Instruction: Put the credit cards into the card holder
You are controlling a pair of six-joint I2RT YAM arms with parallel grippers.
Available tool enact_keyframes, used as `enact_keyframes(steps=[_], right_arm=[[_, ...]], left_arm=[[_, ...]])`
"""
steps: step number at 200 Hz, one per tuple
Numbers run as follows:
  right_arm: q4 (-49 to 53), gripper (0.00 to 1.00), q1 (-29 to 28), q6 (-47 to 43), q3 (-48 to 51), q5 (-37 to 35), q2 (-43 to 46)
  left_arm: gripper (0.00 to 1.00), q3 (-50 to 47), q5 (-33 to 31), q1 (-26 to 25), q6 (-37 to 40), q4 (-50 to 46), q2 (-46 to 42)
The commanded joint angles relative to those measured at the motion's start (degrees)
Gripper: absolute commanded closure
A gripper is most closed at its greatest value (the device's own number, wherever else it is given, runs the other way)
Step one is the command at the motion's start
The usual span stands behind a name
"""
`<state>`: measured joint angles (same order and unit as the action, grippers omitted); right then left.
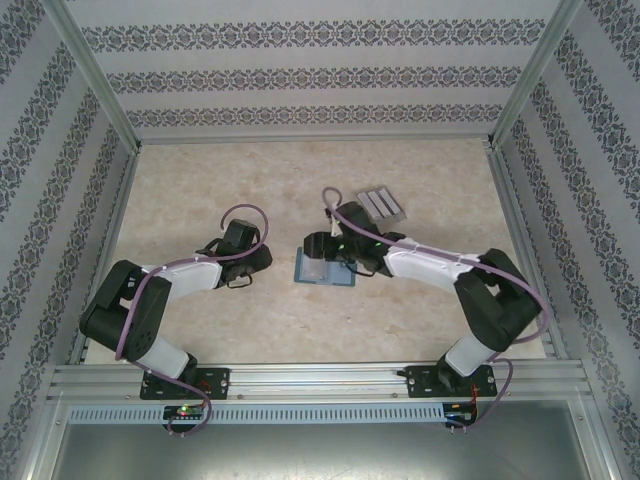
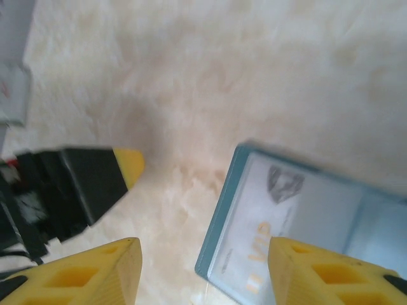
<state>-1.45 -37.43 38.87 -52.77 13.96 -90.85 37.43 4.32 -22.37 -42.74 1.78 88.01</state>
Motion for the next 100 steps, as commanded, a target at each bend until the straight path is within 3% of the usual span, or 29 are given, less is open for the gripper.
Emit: enact_keyframes(steps=[1, 37, 74, 100], right_arm=[[4.99, 0.44, 2.50, -3.59, 0.45, -3.25, 4.23], [13.47, 0.44, 7.17, -5.10, 0.02, -10.40, 7.94], [14.72, 0.44, 9.39, -3.55, 3.23, -9.54, 9.95], [14.11, 0.45, 9.53, -1.53, 6.48, -7.38, 9.77]], left_arm=[[0.64, -0.46, 1.58, 0.35, -0.24, 1.73, -1.10], [0.57, -0.03, 5.18, -1.12, 3.55, 4.45, -1.29], [0.45, 2.71, 4.37, -4.93, 7.29, 2.63, -0.70], [0.42, 3.78, 7.72, -5.45, 6.71, 3.58, 2.39]])
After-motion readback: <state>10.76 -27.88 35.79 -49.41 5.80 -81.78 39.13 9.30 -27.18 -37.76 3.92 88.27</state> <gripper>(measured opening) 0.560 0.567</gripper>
